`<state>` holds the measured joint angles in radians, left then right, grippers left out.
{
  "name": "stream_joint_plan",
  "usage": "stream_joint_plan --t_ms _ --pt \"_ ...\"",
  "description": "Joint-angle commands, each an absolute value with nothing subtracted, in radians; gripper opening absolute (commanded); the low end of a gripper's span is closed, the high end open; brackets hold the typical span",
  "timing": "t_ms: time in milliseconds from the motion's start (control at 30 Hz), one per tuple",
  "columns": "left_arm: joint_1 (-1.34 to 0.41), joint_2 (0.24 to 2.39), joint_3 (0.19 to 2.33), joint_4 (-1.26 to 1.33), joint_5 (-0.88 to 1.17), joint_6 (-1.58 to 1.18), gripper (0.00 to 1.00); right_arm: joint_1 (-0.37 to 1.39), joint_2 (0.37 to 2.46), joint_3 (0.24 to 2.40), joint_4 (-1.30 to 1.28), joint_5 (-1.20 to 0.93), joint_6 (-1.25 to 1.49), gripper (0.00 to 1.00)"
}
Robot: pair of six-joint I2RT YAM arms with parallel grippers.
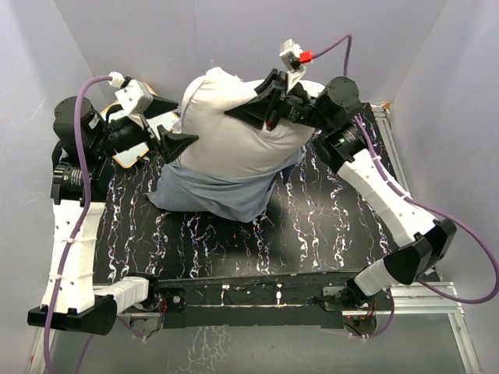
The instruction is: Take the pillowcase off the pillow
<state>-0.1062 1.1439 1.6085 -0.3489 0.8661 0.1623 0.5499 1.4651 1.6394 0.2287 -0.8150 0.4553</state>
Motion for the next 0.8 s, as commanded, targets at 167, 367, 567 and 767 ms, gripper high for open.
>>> stream_joint_plan --t_ms 167,367,567,767 --pt "-0.104 1.171 1.512 -0.401 0.960 0.179 0.97 0.684 1.553 1.852 0.161 -0.832 0.329 0.08" --pt "-0.112 1.173 1.456 -0.449 0.881 0.237 0.97 0.629 1.514 1.786 0.318 -0.630 0.500 0.08" --pt "-0.111 1.175 1.386 -0.634 0.645 0.415 0.97 0.244 1.404 1.396 0.866 -0.600 1.071 0.08" --pt "-0.085 1.244 1.262 -0.703 0.476 0.598 0.97 0.126 1.318 1.140 1.003 -0.687 1.101 0.08"
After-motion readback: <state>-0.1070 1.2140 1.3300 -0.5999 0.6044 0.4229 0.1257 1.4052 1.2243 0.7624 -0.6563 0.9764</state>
